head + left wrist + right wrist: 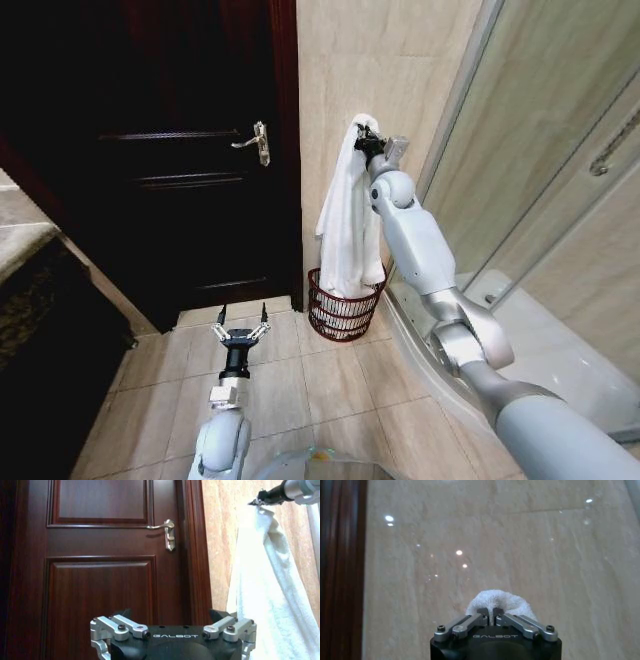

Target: Discard the used towel into the hamper.

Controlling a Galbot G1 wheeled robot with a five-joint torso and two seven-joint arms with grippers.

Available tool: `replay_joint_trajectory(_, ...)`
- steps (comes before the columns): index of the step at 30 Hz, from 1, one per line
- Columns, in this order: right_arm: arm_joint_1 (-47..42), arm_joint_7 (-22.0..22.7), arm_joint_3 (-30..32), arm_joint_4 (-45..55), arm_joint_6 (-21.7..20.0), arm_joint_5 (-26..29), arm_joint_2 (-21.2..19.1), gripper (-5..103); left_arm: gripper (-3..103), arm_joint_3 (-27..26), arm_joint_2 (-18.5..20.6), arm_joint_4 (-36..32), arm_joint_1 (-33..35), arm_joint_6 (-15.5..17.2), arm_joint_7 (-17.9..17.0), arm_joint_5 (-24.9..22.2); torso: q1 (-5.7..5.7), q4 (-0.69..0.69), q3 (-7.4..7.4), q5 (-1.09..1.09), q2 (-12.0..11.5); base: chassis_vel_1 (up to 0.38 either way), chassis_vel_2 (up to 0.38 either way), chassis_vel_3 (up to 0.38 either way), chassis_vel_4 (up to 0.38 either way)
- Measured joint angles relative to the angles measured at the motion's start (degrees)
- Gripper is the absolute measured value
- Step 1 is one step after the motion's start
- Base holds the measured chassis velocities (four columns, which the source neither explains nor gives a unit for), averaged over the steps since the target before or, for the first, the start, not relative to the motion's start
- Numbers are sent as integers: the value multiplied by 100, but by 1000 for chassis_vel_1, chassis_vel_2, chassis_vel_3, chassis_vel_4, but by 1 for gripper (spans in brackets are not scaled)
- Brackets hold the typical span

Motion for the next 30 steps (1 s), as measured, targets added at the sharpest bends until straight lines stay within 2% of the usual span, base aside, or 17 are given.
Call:
replay_joint_trajectory(4,-369,-54,91,3,6,-54,-118,4,100,-2,0,-28,15,14,1,-9,-40,-1,-41,2,-80,0,0,0,0)
replay_joint_trajectory(13,-1329,-482,378,-110,379,-303,-198,4,100,15,0,-7,-40,44,2,-33,-134,0,-195,2,-330,0,0,0,0)
replay_joint_trajectory(22,-2325,-500,454,557,200,-498,-349,4,100,18,0,7,-90,92,6,-81,-227,-1,-325,1,-551,0,0,0,0)
replay_joint_trajectory(30,-2809,-670,646,376,218,-652,-275,4,100,12,0,63,-72,66,8,-127,-306,0,-439,2,-746,0,0,0,0)
